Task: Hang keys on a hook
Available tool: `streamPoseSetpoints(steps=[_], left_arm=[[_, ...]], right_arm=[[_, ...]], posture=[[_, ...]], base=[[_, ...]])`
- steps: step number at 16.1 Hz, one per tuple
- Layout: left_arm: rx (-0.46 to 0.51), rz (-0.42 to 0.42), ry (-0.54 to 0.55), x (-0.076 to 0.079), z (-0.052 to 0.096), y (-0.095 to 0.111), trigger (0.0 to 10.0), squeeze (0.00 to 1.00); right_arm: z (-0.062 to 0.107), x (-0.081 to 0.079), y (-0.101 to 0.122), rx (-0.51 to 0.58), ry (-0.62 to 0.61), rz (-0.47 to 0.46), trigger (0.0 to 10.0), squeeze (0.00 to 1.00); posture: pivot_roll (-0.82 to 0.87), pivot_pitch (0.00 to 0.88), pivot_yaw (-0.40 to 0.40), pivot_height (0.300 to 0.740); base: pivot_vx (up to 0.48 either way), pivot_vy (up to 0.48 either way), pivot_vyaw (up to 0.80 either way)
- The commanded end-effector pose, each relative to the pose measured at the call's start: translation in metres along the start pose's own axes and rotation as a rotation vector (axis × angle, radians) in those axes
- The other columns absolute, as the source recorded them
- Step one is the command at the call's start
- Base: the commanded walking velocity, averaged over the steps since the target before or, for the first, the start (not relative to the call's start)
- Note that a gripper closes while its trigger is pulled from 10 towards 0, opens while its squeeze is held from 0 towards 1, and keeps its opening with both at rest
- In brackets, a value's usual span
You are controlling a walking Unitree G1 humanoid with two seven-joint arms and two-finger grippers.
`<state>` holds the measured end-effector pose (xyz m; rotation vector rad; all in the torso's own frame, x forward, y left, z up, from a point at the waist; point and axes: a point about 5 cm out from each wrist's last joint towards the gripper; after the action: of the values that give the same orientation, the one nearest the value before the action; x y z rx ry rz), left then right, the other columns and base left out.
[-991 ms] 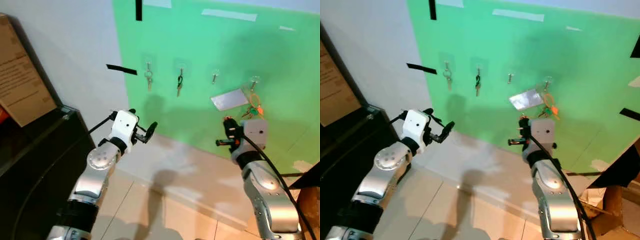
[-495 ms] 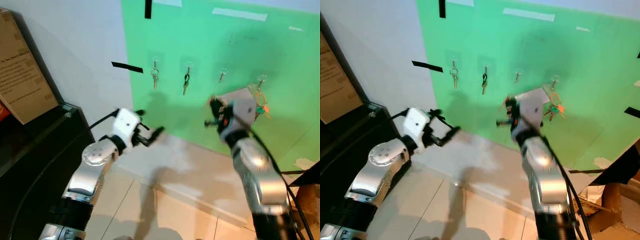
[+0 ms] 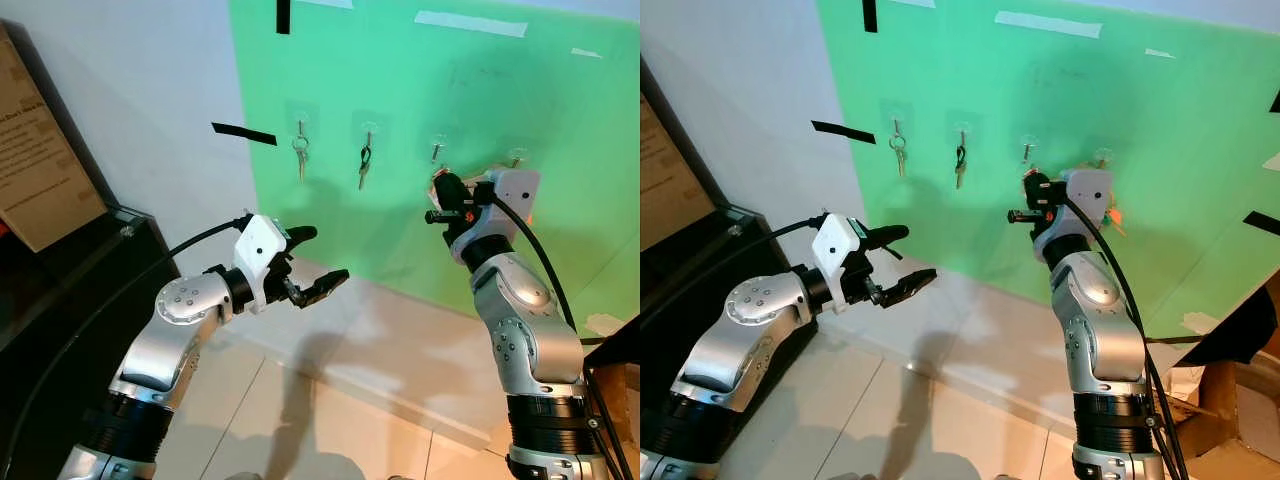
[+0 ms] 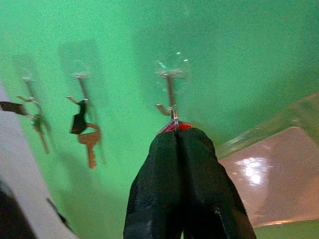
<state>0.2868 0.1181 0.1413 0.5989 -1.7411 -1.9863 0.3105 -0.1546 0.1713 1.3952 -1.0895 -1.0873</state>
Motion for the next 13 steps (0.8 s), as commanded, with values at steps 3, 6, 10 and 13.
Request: streamPoseSetpoints(steps=[3,6,10,13], left_arm=[[0.001,-0.004,-0.014,-0.001,0.001,0.005,10.0,0.0],[0.001,-0.001,-0.008,-0.001,0.002,0.005,10.0,0.0],[-0.002,-0.002,-0.007,-0.001,0.002,0.005,10.0,0.0],[-0.004,-0.006,-0.008,-0.001,0.002,0.006,10.0,0.0]], right_arm=[[-0.006,-0.009,0.007,0.014,0.076,-0.023,10.0,0.0],[-0.011,-0.011,0.011,0.027,0.089,-0.043,10.0,0.0],[-0.019,-0.012,0.013,0.029,0.097,-0.082,10.0,0.0],[-0.023,-0.003,0.01,0.011,0.026,-0.129,10.0,0.0]], posture=[[-0.08,0.0,0.028,0.74],[-0.07,0.0,0.022,0.74],[-0.06,0.0,0.02,0.74],[-0.06,0.0,0.021,0.74]], base=[[0.0,0.0,0.0],[0.0,0.0,0.0],[0.0,0.0,0.0],[0.0,0.0,0.0]])
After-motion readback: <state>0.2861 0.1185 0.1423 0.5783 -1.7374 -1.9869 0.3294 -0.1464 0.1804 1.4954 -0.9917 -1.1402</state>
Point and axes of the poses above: a point about 5 cm out from each wrist's last joint towards the gripper, its own z axis pointing back from the gripper into the wrist, its own y axis along the axis of the wrist's last joint, x = y × z, and after that the axes turned 5 degrees about z, right-handed
